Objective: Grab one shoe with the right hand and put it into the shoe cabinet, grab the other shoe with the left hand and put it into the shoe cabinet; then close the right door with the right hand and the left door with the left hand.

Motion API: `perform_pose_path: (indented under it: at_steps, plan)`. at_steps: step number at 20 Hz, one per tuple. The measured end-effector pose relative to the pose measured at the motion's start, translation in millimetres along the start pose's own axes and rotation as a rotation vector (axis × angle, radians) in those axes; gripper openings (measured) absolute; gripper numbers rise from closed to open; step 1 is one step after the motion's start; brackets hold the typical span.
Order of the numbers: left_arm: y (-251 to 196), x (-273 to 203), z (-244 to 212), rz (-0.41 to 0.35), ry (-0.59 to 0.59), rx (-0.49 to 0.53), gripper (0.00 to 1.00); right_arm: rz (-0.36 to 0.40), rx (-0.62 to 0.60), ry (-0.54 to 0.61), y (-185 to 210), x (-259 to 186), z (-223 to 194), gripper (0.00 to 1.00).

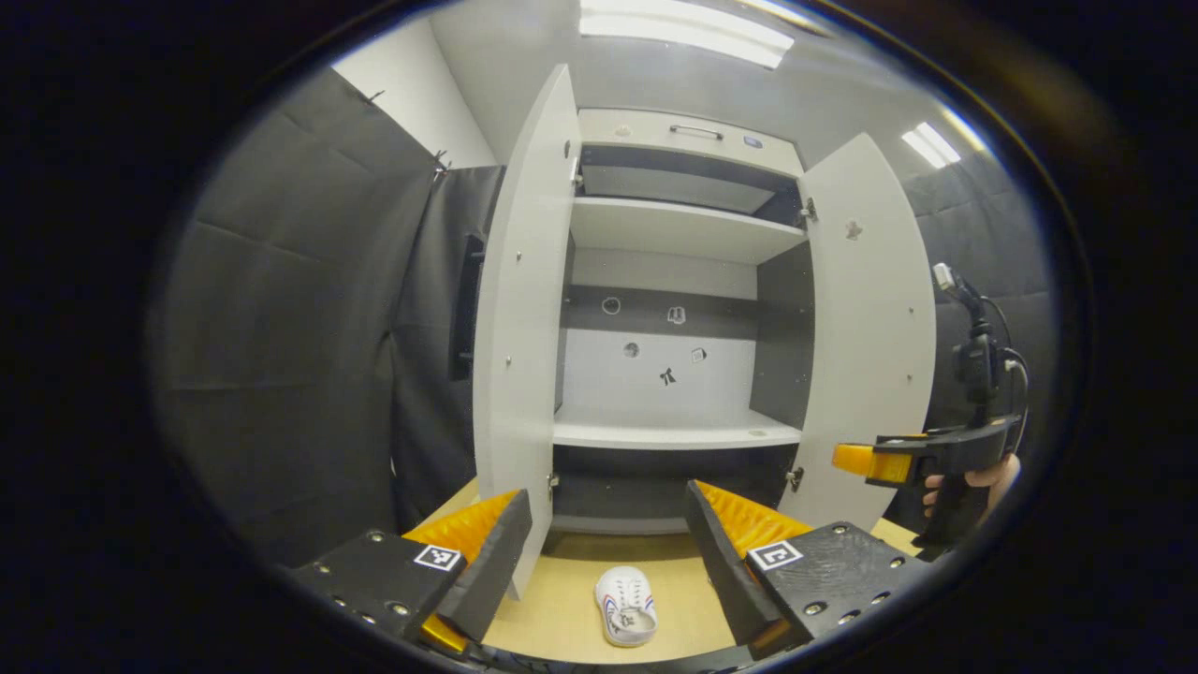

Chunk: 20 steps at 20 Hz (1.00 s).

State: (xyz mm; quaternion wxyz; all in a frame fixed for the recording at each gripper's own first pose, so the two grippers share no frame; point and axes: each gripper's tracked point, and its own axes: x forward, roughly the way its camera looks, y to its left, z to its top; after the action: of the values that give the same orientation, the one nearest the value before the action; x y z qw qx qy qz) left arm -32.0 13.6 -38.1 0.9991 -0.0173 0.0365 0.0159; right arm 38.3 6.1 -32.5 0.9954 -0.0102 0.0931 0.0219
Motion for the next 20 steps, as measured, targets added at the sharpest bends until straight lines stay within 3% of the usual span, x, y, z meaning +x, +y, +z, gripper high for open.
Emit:
perform_pose_path:
  at_steps: [1, 3, 4, 5, 7, 14, 15, 20]
  plan:
    - [-0.8, -1.2, -2.4, -0.001, 0.006, 0.000, 0.99, 0.020, 0.007, 0.028, 4.4, 5.7, -8.0, 0.98]
    - [-1.9, -2.3, -8.1, -0.002, 0.023, -0.003, 0.94, 0.056, 0.026, 0.093, 12.8, 19.3, -25.9, 0.98]
    - [-1.7, -2.8, -12.6, -0.002, 0.033, -0.004, 0.94, 0.093, 0.046, 0.147, 21.4, 25.3, -38.5, 0.93]
    - [0.4, -2.8, -16.3, 0.009, 0.042, 0.000, 0.94, 0.126, 0.072, 0.202, 29.5, 29.8, -52.7, 0.98]
    - [5.2, -5.3, -20.0, 0.030, 0.051, 0.006, 0.99, 0.162, 0.102, 0.281, 36.3, 40.7, -77.8, 0.98]
    - [8.5, -9.2, -48.7, 0.020, 0.126, 0.003, 1.00, 0.157, 0.017, 0.422, 39.5, 86.0, -157.3, 0.98]
    - [5.9, -9.3, -49.5, 0.010, 0.132, 0.005, 0.94, 0.150, -0.001, 0.429, 37.3, 93.0, -166.9, 0.98]
    - [-5.9, -1.5, -64.6, -0.029, 0.163, 0.022, 0.95, 0.137, -0.034, 0.502, 35.3, 124.0, -213.1, 0.99]
